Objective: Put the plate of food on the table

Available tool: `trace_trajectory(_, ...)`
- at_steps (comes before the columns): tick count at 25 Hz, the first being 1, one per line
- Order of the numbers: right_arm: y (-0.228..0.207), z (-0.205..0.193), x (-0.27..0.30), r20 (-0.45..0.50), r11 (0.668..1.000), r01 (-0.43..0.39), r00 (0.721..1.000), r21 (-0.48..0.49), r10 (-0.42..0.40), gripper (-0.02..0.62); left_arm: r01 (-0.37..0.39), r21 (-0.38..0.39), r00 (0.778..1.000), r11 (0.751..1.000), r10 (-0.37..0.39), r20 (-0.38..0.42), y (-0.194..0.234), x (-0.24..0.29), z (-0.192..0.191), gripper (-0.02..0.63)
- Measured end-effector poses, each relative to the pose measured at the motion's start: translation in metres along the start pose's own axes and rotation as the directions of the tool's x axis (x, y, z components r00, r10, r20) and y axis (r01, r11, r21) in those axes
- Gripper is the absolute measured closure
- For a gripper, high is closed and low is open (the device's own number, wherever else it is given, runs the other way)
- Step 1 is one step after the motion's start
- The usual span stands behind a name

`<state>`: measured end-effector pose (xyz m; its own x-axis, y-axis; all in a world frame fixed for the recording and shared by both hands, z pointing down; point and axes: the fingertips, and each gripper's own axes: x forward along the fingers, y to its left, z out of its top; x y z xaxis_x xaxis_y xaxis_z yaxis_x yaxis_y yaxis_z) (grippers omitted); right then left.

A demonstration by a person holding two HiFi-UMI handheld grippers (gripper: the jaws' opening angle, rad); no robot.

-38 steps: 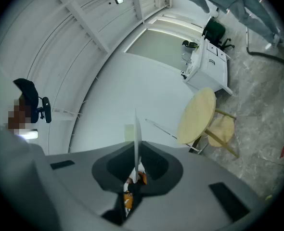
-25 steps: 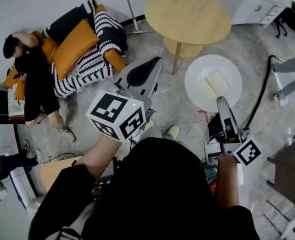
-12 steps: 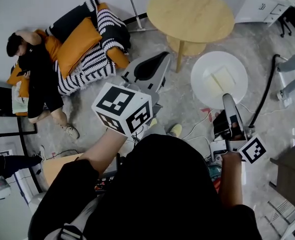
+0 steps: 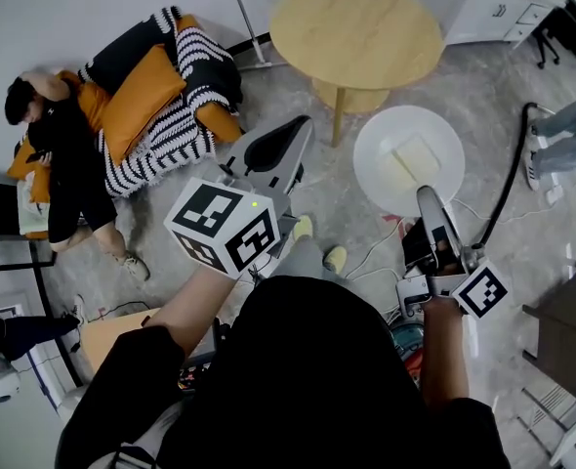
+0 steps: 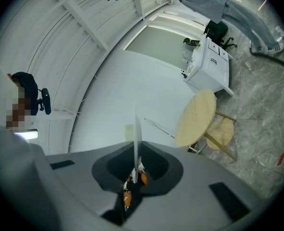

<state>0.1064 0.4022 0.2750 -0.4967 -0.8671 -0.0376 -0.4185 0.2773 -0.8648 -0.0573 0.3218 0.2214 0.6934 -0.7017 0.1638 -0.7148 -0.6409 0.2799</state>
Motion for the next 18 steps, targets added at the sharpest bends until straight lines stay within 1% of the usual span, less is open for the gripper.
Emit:
trace_trajectory(5, 0.001, 0.003, 0.011, 0.007, 1.0, 0.003, 1.0, 0.005, -0.003, 0.568, 0.001, -0.022, 1.0, 1.0, -0.002, -0.01, 0.011, 0.004, 0.002, 0.6)
trace_trajectory(13, -0.004, 0.008, 0.03, 0.025, 1.0, 0.01, 1.0, 0.011, -0.01, 0.568, 0.029, -0.017, 1.0, 0.999, -0.029, -0.005, 0.02, 0.02, 0.008, 0.6)
trace_trajectory(18, -0.006, 0.005, 0.044, 0.03, 0.999, 0.025, 0.999, 0.02, -0.025, 0.568, 0.037, -0.032, 0.999, 0.999, -0.038, -0.014, 0.035, 0.025, 0.007, 0.6)
